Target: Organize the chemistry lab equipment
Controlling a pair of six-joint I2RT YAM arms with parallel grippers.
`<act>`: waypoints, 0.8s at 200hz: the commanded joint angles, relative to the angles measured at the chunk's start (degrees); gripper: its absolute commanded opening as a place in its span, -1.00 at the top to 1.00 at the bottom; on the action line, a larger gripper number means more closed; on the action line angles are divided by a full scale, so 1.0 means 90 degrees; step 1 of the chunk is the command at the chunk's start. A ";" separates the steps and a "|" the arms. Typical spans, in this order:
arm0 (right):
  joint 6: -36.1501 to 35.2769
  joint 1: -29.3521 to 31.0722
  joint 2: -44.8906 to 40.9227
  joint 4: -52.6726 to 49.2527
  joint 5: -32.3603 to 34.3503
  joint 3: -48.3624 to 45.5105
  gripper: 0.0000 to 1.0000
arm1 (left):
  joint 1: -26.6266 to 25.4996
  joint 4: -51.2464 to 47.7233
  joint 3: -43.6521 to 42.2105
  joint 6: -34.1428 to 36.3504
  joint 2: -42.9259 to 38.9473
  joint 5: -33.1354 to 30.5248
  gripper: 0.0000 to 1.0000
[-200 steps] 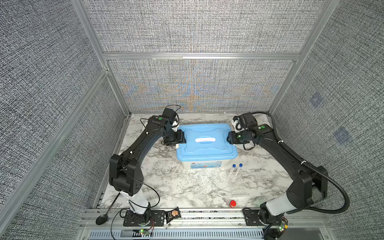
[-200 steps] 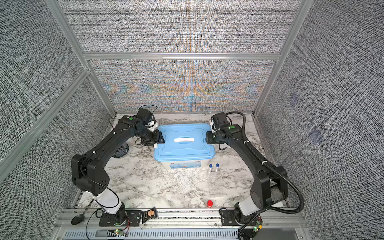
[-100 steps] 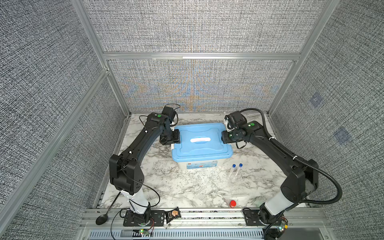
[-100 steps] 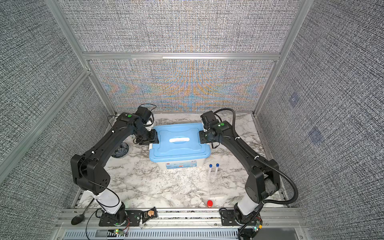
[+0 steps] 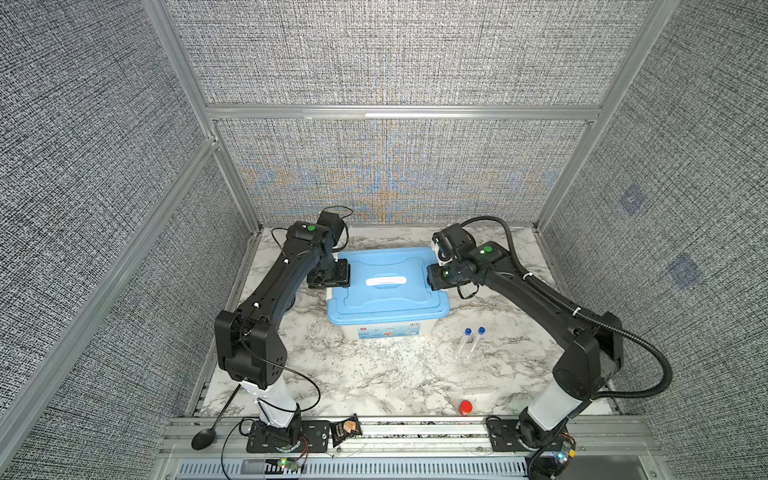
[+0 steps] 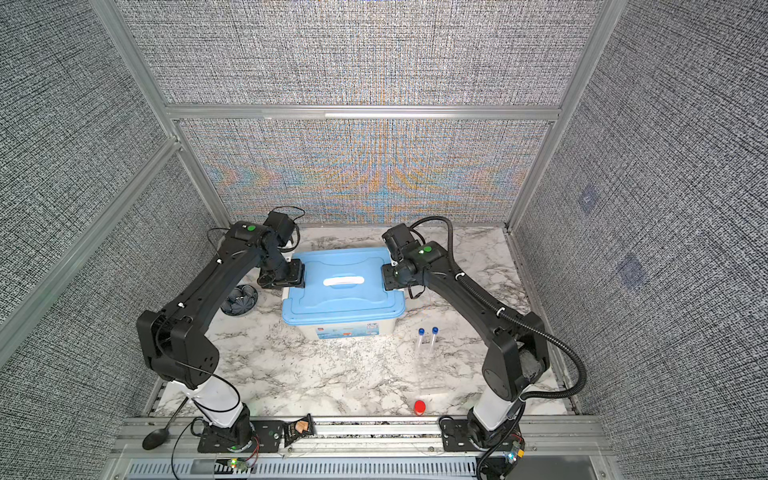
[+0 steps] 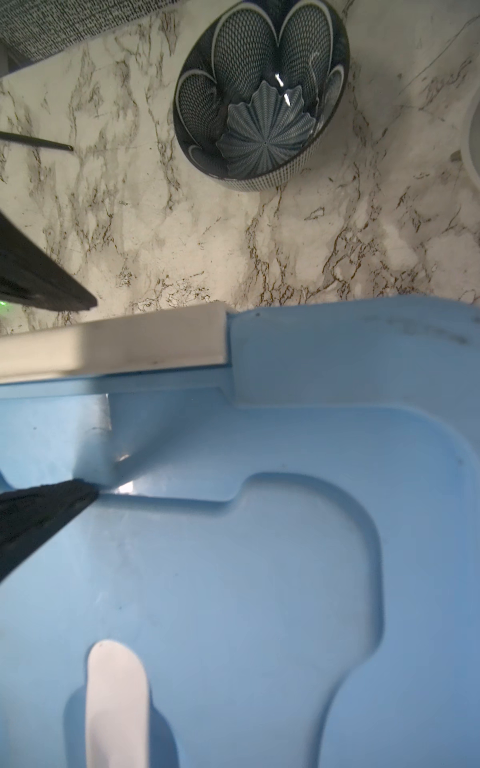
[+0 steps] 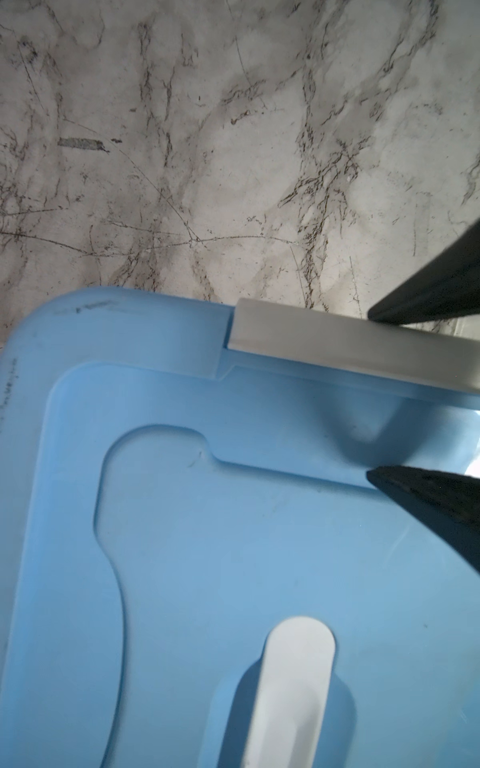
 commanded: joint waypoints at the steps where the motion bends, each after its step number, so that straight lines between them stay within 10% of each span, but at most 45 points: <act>1: -0.0086 0.0079 -0.0017 -0.0212 -0.0650 -0.0079 -0.18 | 0.0009 0.0313 -0.0083 0.0086 -0.0157 0.0539 -0.45; 68: -0.0563 0.0055 -0.0875 -0.0408 0.0085 0.0128 -0.97 | 0.0169 0.0042 0.0412 -0.0065 -0.0742 -0.0154 -0.99; 122: -0.1271 -0.0276 -0.2831 0.1620 0.0756 -0.1188 -0.98 | 0.0260 0.0934 -0.0258 0.0383 -0.2128 -0.2575 -0.99; 160: -0.1379 -0.1331 -0.4625 0.4150 0.0487 -0.3401 -0.99 | 0.0571 0.2273 -0.1444 0.0773 -0.3323 -0.3000 -0.99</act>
